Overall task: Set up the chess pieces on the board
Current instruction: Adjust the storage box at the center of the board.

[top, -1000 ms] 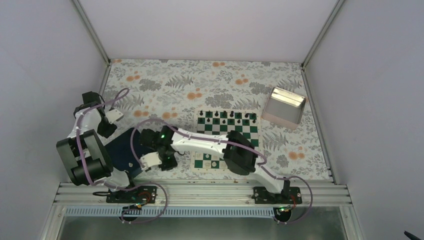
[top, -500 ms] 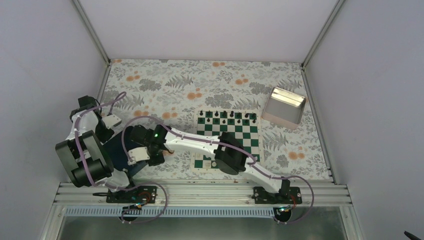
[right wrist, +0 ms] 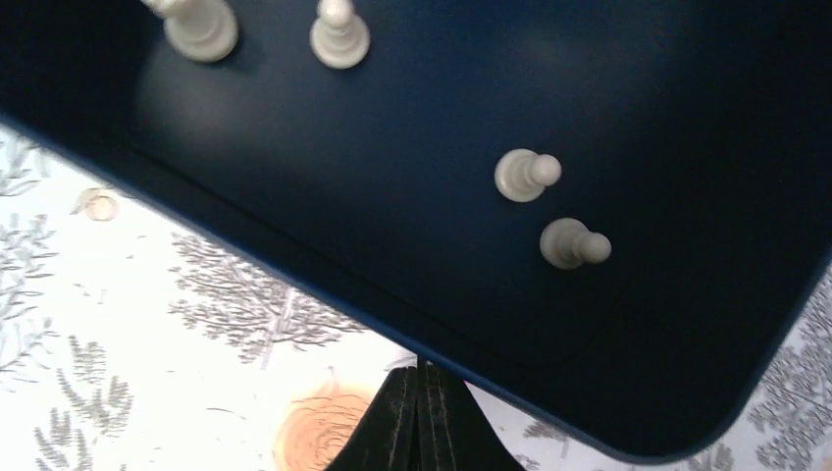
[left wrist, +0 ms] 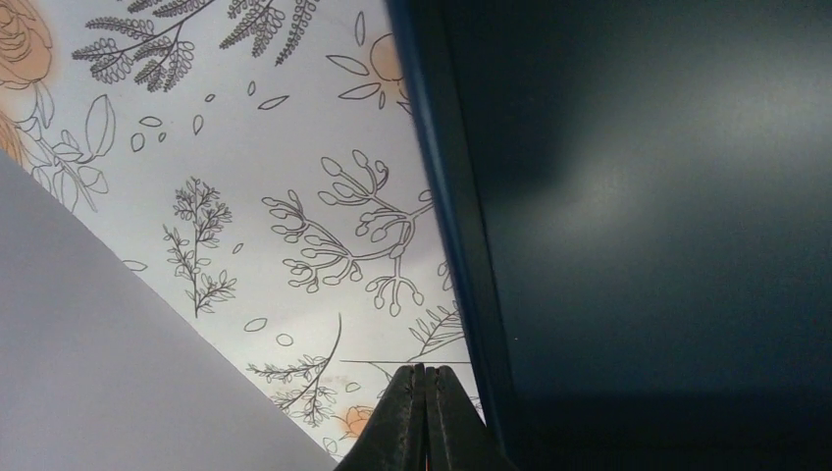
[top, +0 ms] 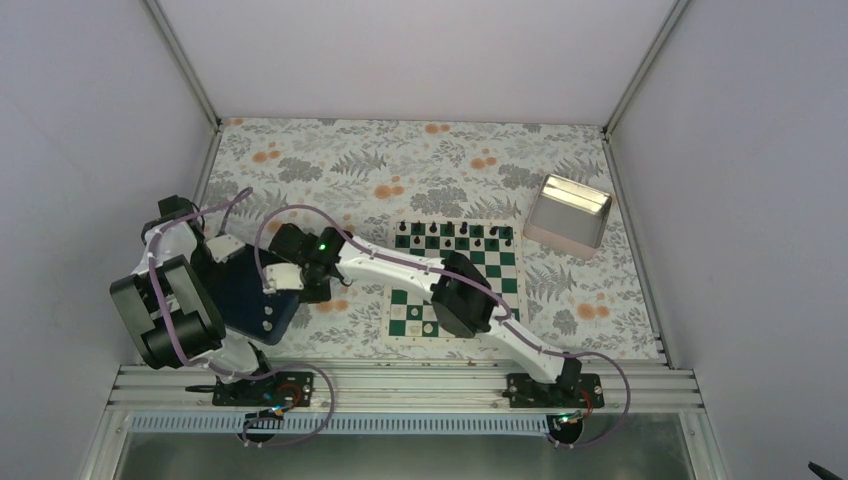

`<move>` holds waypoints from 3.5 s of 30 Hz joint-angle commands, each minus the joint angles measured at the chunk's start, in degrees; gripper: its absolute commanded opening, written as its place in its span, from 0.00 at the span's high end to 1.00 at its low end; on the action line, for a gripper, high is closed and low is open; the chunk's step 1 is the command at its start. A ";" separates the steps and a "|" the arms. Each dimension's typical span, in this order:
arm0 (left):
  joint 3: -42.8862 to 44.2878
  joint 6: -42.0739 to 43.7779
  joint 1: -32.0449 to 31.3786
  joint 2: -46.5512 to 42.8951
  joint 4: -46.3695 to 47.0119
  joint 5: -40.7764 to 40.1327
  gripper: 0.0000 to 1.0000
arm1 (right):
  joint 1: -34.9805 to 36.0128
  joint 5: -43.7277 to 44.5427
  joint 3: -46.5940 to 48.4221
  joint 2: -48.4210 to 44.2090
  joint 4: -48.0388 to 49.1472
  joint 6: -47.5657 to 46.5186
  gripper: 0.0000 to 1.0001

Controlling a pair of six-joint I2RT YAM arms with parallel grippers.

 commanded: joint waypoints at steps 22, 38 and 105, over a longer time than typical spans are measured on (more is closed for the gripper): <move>-3.10 4.06 -3.54 -6.29 -10.79 8.30 0.98 | -9.84 5.85 1.35 0.83 7.38 2.25 0.97; -8.08 5.48 -10.42 -9.36 -14.78 13.32 0.97 | -13.35 3.72 1.12 2.37 10.35 3.49 0.97; 4.13 3.81 -15.35 -2.37 -13.18 16.64 0.98 | -7.54 -1.08 -19.23 -13.20 -5.51 -1.77 0.96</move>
